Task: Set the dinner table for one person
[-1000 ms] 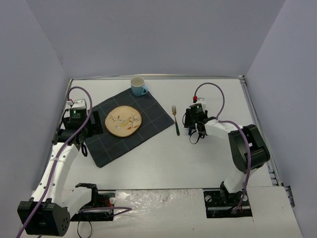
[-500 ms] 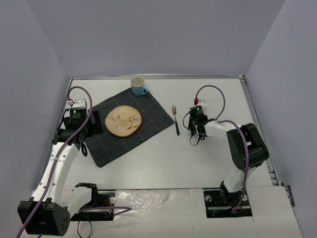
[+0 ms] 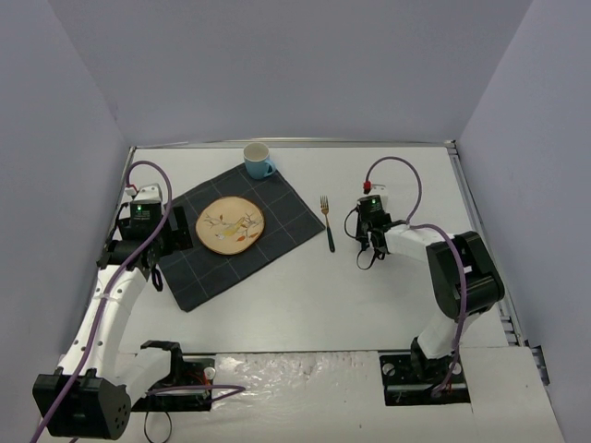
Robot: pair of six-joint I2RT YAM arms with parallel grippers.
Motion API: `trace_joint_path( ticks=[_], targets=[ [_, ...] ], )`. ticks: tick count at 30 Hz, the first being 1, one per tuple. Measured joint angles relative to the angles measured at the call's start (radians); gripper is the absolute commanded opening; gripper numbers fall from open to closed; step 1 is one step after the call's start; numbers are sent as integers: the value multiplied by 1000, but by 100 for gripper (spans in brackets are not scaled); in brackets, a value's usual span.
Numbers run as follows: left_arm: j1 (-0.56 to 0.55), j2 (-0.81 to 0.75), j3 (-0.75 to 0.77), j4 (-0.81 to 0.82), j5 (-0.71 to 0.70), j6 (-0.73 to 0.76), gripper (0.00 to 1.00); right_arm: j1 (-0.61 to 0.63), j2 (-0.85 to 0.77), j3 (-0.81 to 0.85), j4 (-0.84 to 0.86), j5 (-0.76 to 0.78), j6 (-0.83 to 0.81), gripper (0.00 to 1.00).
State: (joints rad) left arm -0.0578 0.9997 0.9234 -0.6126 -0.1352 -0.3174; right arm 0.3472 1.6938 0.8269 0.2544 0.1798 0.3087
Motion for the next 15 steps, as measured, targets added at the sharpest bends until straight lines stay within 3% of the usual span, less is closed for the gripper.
trace_joint_path(
  ticks=[8,15],
  targets=[
    [0,0,0,0,0,0,97,123,-106,59,22,-12,-164,0],
    [0,0,0,0,0,0,97,196,-68,178,65,-152,-280,0]
  ],
)
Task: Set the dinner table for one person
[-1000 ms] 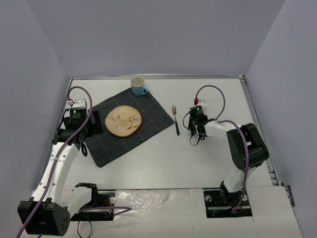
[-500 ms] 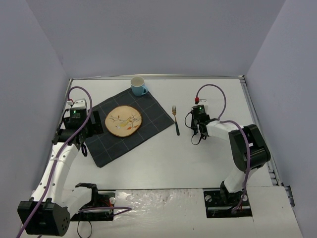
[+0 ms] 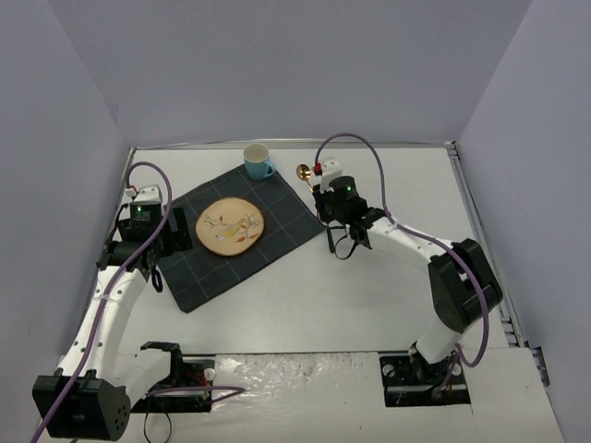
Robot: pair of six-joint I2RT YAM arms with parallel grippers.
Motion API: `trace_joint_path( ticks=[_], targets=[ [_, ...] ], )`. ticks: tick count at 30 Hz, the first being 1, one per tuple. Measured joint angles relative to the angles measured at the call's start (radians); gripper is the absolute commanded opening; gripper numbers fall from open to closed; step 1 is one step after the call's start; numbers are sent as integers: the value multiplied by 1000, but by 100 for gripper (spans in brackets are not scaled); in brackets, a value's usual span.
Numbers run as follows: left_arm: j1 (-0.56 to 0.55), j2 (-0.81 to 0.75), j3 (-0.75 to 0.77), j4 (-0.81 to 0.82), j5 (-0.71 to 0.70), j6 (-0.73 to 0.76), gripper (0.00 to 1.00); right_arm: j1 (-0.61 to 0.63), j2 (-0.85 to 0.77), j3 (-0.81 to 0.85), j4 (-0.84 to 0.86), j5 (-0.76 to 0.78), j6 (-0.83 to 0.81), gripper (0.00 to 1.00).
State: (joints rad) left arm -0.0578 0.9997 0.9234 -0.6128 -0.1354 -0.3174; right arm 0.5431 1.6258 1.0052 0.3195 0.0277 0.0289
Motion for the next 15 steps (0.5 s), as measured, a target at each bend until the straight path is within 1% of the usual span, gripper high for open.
trace_joint_path(
  ticks=[6,10,15],
  targets=[
    [0,0,0,0,0,0,97,53,149,119,27,-76,-42,0],
    [0,0,0,-1,0,0,97,81,268,199,24,-95,-56,0],
    [0,0,0,-1,0,0,97,101,367,275,13,-106,-64,0]
  ],
)
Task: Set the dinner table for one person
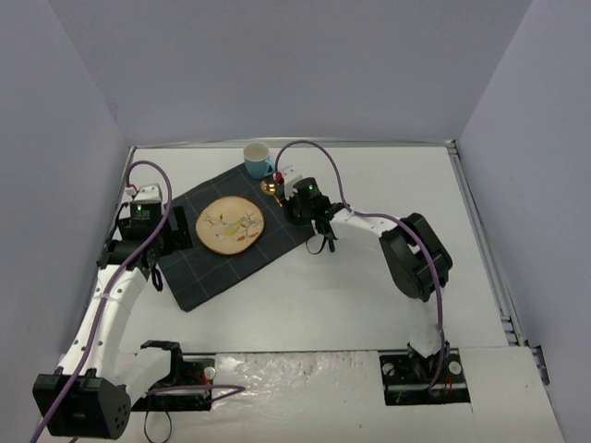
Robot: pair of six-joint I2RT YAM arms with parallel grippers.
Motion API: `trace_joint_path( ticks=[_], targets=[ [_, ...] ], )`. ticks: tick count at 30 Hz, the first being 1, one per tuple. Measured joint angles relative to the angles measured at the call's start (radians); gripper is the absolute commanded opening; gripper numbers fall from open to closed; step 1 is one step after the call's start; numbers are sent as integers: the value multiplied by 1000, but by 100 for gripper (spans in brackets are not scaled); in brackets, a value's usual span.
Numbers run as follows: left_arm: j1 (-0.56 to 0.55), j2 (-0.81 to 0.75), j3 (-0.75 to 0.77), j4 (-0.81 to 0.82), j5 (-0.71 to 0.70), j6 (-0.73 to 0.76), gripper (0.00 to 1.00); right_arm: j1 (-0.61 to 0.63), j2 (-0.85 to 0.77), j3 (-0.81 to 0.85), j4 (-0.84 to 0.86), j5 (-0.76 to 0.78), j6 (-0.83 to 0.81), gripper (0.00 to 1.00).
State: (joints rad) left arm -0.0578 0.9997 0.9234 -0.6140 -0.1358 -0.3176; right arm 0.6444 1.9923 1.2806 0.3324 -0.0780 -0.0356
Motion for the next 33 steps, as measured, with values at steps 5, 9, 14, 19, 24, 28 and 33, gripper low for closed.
trace_joint_path(
  ticks=[5,9,14,19,24,28,33],
  targets=[
    [0,0,0,-1,0,0,97,2,61,35,0,-2,-3,0],
    [0,0,0,-1,0,0,97,-1,104,42,-2,3,7,0],
    [0,0,0,-2,0,0,97,-3,123,48,1,13,19,0],
    [0,0,0,-2,0,0,97,-3,125,48,1,21,32,0],
    [0,0,0,-2,0,0,97,-4,125,47,1,23,36,0],
    [0,0,0,-2,0,0,97,-8,125,45,4,23,38,0],
    [0,0,0,-2,0,0,97,-18,119,26,29,22,40,0]
  ],
)
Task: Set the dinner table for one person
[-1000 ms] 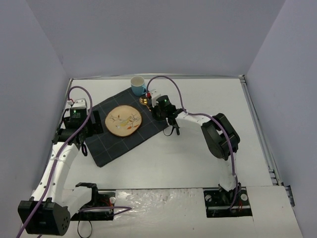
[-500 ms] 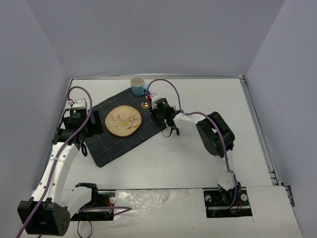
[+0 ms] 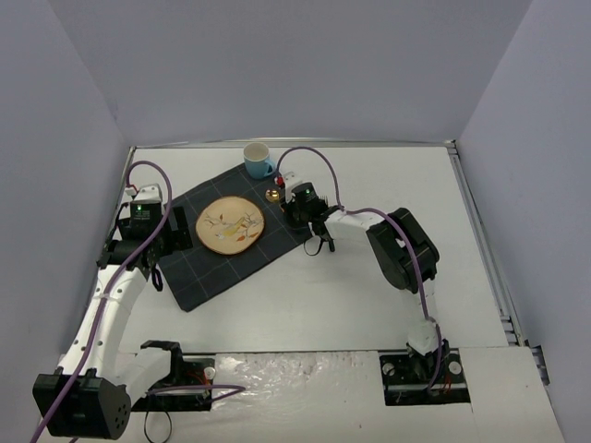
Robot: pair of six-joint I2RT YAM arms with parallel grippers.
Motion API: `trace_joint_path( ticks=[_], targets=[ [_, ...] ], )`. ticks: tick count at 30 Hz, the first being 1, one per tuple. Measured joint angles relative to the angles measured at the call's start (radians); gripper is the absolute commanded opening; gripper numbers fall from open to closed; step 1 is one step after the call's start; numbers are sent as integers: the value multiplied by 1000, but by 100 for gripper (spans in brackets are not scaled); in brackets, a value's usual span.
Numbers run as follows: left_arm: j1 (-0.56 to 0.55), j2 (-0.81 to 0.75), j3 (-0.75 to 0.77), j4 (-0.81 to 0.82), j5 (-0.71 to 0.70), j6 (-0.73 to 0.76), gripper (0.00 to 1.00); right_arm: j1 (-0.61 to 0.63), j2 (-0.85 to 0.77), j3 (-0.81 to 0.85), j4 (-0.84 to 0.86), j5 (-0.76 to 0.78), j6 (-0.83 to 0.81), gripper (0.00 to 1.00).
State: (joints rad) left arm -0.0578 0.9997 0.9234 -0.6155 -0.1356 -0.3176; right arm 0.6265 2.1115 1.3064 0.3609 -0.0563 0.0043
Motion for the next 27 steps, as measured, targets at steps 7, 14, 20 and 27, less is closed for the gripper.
trace_joint_path(
  ticks=[7,14,20,27],
  targets=[
    [0,0,0,0,0,0,97,-20,-21,-29,5,18,-3,0],
    [0,0,0,0,0,0,97,-24,-27,-36,2,24,-18,0],
    [0,0,0,0,0,0,97,-25,-27,-36,2,5,-67,0],
    [0,0,0,0,0,0,97,-27,-29,-40,3,-21,-115,5]
  ],
)
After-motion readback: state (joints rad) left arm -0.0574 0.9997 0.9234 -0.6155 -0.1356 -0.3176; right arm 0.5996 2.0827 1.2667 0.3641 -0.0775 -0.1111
